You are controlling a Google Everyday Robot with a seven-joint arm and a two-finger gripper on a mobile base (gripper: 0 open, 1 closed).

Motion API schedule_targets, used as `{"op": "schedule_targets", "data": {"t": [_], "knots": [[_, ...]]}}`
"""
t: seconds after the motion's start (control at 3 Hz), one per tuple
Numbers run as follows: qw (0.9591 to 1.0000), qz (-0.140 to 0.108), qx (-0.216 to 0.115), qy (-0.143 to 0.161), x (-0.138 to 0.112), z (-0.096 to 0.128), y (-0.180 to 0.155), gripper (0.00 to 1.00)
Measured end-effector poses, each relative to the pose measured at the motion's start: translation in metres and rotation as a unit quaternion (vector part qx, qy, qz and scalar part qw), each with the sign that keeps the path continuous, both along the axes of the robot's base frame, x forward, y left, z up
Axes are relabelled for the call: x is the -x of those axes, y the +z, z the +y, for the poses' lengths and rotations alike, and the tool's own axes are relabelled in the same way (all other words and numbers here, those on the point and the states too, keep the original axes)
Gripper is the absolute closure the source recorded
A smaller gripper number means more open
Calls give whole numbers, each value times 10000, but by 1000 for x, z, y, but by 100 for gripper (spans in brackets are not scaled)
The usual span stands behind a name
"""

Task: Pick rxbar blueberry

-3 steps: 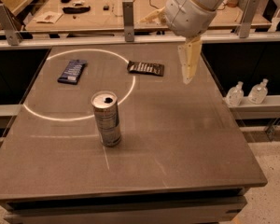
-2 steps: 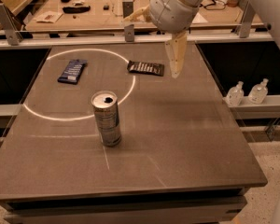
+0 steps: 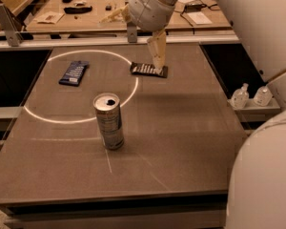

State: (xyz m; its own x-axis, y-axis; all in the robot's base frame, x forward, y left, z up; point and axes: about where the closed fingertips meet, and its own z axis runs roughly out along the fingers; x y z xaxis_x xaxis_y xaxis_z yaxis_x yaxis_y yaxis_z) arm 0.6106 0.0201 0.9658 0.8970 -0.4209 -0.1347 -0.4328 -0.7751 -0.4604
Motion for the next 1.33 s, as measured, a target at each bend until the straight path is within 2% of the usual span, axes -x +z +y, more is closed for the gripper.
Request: {"op": "schedule_targets", "data": {"t": [0.33,0.67,1.0,1.33], "knots": [[9994,-155,100,290,-4,23,-4,0],[9958,-430,486,643,-3,51,-14,0],[9882,-718,947,964,-5,78,-29,0],[9769,-1216,1358,1118,-10,94,-41,0]]}}
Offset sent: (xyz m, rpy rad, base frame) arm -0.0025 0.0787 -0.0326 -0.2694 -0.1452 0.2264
